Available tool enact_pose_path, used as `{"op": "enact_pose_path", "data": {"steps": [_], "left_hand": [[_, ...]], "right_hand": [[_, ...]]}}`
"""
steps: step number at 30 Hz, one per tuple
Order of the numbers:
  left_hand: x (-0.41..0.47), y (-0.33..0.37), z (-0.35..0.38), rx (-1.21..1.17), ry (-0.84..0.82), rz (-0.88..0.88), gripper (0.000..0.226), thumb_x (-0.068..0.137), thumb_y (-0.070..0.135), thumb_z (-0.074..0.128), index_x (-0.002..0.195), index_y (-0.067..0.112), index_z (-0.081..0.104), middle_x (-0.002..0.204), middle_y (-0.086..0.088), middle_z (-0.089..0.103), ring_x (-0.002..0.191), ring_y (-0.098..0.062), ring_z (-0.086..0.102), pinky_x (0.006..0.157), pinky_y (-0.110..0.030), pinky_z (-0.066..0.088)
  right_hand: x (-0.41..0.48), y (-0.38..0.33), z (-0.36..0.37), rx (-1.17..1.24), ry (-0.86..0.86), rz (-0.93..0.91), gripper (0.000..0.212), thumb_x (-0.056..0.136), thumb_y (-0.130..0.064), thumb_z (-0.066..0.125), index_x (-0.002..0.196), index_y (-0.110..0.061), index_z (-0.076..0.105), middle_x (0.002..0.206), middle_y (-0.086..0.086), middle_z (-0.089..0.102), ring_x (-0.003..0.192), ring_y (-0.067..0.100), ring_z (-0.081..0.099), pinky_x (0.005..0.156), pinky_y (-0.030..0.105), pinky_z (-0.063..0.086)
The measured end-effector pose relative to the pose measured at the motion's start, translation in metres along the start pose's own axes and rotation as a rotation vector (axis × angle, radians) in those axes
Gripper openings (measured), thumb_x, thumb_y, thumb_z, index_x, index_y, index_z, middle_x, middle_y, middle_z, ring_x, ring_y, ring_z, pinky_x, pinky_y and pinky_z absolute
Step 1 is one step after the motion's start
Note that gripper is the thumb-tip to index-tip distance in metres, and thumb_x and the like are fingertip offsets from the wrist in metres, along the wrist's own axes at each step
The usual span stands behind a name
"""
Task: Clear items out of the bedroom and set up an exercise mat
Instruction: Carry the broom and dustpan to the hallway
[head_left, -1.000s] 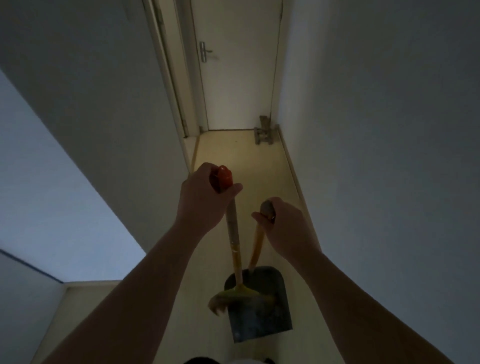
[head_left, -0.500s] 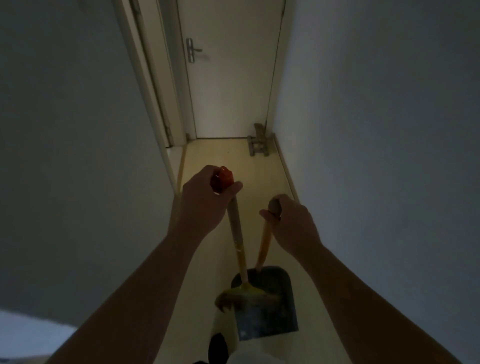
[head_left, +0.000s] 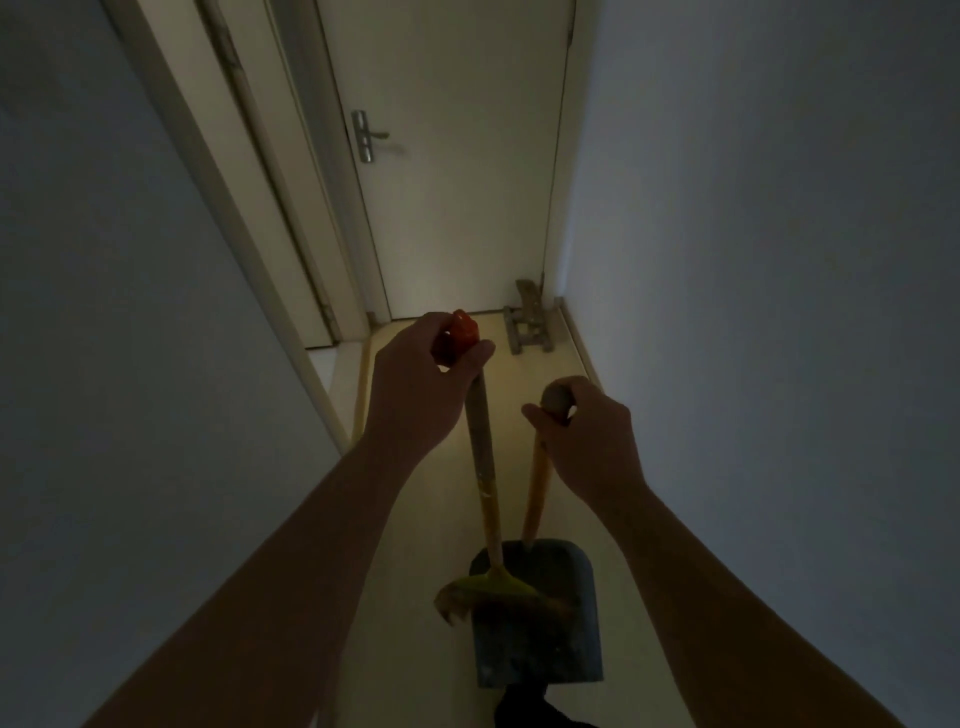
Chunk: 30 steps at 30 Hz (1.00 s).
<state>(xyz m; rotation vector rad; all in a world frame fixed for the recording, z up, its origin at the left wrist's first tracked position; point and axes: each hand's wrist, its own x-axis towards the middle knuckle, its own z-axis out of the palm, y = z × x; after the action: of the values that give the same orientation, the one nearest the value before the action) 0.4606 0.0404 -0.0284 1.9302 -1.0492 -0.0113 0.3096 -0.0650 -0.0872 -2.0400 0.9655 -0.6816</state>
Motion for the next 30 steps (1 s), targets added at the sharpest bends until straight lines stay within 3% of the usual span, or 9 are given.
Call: {"op": "enact_pose_path", "data": {"steps": [5, 9, 13, 19, 22, 25, 28, 30], "left_hand": [[0.097, -0.022, 0.024, 0.047, -0.025, -0.017, 0.034, 0.088, 0.041, 0.07, 0.113, 0.019, 0.065, 0.099, 0.009, 0.068, 0.092, -0.003, 0.063, 0.087, -0.021, 0.05], [0.171, -0.037, 0.042, 0.028, 0.0, -0.022, 0.031, 0.088, 0.037, 0.071, 0.113, 0.02, 0.065, 0.097, 0.009, 0.068, 0.09, -0.001, 0.063, 0.084, -0.013, 0.046], [0.244, -0.064, 0.064, 0.044, -0.06, -0.022, 0.03, 0.084, 0.041, 0.074, 0.108, 0.024, 0.067, 0.094, 0.014, 0.069, 0.088, 0.003, 0.065, 0.084, -0.018, 0.052], [0.373, -0.121, 0.111, 0.009, -0.157, 0.007, 0.023, 0.082, 0.041, 0.076, 0.1, 0.03, 0.067, 0.083, 0.02, 0.066, 0.079, 0.013, 0.062, 0.07, 0.0, 0.045], [0.45, -0.149, 0.136, -0.038, -0.266, 0.023, 0.017, 0.083, 0.04, 0.076, 0.095, 0.035, 0.064, 0.079, 0.022, 0.065, 0.079, 0.017, 0.06, 0.067, 0.0, 0.044], [0.519, -0.165, 0.161, -0.033, -0.382, 0.053, 0.016, 0.085, 0.043, 0.073, 0.096, 0.032, 0.066, 0.081, 0.019, 0.066, 0.077, 0.01, 0.062, 0.07, -0.006, 0.047], [0.572, -0.17, 0.192, -0.065, -0.475, 0.053, 0.019, 0.085, 0.046, 0.072, 0.097, 0.032, 0.068, 0.085, 0.017, 0.067, 0.079, 0.007, 0.062, 0.075, -0.01, 0.049], [0.608, -0.165, 0.22, -0.084, -0.526, 0.074, 0.019, 0.084, 0.046, 0.072, 0.096, 0.032, 0.068, 0.084, 0.017, 0.067, 0.076, 0.007, 0.063, 0.07, -0.008, 0.048]], "right_hand": [[0.1, 0.004, 0.007, 0.081, -0.043, 0.071, 0.023, 0.087, -0.032, 0.074, 0.102, -0.021, 0.06, 0.088, -0.006, 0.066, 0.076, 0.009, 0.069, 0.076, 0.032, 0.062], [0.186, 0.004, 0.016, 0.161, -0.054, 0.125, 0.024, 0.087, -0.025, 0.076, 0.103, -0.017, 0.06, 0.09, -0.003, 0.067, 0.074, 0.012, 0.071, 0.072, 0.032, 0.063], [0.262, 0.008, 0.032, 0.192, -0.084, 0.199, 0.025, 0.086, -0.018, 0.075, 0.105, -0.015, 0.059, 0.093, 0.0, 0.065, 0.076, 0.014, 0.071, 0.072, 0.031, 0.062], [0.389, 0.024, 0.064, 0.13, 0.002, 0.228, 0.021, 0.086, -0.015, 0.076, 0.088, -0.024, 0.058, 0.082, -0.004, 0.066, 0.068, 0.011, 0.07, 0.068, 0.028, 0.062], [0.456, 0.032, 0.079, 0.077, 0.059, 0.276, 0.023, 0.085, -0.016, 0.077, 0.085, -0.026, 0.056, 0.079, -0.003, 0.066, 0.066, 0.012, 0.071, 0.069, 0.032, 0.063], [0.506, 0.043, 0.082, 0.065, 0.103, 0.357, 0.02, 0.085, -0.016, 0.078, 0.089, -0.02, 0.059, 0.08, -0.001, 0.068, 0.067, 0.013, 0.072, 0.071, 0.035, 0.063], [0.542, 0.055, 0.078, 0.012, 0.154, 0.396, 0.02, 0.084, -0.018, 0.079, 0.091, -0.018, 0.06, 0.079, -0.002, 0.068, 0.067, 0.009, 0.07, 0.071, 0.029, 0.062], [0.57, 0.067, 0.073, -0.049, 0.194, 0.409, 0.021, 0.083, -0.023, 0.079, 0.091, -0.019, 0.06, 0.077, -0.004, 0.066, 0.068, 0.008, 0.067, 0.069, 0.025, 0.059]]}}
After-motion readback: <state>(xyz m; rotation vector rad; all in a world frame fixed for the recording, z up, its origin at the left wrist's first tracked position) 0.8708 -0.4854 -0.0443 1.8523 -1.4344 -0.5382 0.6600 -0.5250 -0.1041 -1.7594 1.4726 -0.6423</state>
